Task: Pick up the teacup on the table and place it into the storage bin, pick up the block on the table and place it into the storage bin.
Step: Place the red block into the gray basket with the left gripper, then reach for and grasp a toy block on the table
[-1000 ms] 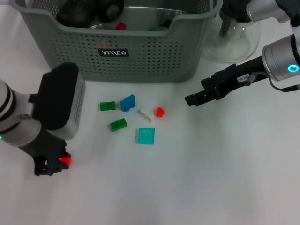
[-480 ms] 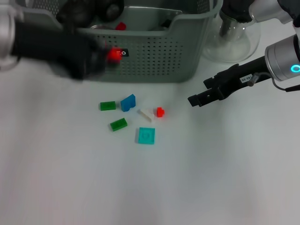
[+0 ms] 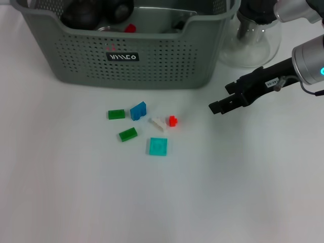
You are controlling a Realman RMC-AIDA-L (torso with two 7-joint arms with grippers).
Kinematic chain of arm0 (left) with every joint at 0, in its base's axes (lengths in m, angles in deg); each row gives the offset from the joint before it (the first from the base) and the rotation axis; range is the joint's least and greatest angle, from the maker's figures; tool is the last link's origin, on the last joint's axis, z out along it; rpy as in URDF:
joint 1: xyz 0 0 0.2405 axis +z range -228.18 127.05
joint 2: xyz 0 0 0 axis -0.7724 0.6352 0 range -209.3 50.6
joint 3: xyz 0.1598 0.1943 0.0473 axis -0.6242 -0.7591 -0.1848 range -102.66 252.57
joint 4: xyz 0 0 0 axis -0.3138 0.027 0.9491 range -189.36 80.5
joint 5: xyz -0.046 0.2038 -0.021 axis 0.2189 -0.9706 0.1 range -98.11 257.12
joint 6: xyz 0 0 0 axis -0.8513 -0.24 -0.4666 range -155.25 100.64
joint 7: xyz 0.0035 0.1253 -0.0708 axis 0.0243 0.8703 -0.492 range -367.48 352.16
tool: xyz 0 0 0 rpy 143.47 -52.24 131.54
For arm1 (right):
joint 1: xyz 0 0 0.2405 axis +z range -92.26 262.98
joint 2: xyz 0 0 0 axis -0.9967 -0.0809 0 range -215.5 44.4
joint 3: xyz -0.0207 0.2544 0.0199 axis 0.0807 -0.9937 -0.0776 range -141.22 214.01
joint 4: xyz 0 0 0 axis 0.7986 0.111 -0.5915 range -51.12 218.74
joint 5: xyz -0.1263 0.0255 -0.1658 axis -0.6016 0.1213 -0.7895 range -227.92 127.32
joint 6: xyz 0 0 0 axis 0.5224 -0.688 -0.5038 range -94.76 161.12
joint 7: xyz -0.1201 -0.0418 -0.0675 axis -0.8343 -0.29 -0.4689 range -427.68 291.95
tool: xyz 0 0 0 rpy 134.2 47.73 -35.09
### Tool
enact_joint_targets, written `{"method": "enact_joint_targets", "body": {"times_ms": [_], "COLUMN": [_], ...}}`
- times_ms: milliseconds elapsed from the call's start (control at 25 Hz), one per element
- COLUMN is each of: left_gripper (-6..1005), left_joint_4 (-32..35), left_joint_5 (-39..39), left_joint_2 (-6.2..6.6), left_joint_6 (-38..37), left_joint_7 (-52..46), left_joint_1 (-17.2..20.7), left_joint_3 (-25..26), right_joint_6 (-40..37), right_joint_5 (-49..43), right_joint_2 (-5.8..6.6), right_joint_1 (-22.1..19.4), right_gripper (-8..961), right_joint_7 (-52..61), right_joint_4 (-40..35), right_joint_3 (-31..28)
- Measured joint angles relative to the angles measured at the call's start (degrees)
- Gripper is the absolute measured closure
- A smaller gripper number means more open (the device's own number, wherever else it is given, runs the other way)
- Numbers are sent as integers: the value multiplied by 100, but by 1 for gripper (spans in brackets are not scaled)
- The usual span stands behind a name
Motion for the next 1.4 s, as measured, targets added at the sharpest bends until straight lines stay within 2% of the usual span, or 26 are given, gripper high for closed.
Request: {"method": "enact_joint_targets", "body": {"times_ms": [160, 400, 520, 720, 920, 960, 1080, 1160, 1280, 1400], "left_gripper": [846, 808, 789, 758, 504, 486, 433, 397, 344, 309], "left_joint_4": [-656, -1159, -1194, -1144, -1041, -1041, -23, 806, 1728, 2243], "left_joint_5": [-890, -1911, -2078, -2112, -2107, -2107, -1643, -879, 411, 1730], "left_joint_2": [54, -8, -65, -73, -82, -82, -273, -384, -449, -476], "left_joint_6": [487, 1025, 1109, 1149, 1157, 1157, 1039, 794, 304, -548], "left_joint_7": [-406, -1079, -1200, -1273, -1275, -1275, -1148, -914, -463, 211], "left_joint_1": [-343, -615, -639, -612, -553, -553, -116, 301, 856, 1417], "left_joint_3": [-162, -683, -748, -762, -740, -740, -709, -705, -702, -702], "right_joint_6": [-17, -51, -57, -60, -71, -71, -72, -73, -71, -69], "right_joint_5": [-1, -2, -7, -8, -9, -9, -10, -9, -10, -10], "right_joint_2": [23, 32, 32, 30, 29, 28, 28, 29, 28, 28], "right_joint_1": [12, 45, 48, 42, 15, 11, 3, 1, -7, -12], "right_gripper": [71, 71, 71, 72, 72, 72, 72, 72, 72, 72], "right_joint_7": [-36, -83, -87, -94, -93, -94, -99, -127, -152, -160], "right_joint_4": [4, -24, -29, -29, -38, -38, -39, -39, -39, -39], "right_joint_3": [14, 19, 20, 20, 20, 20, 20, 12, -10, -13]}}
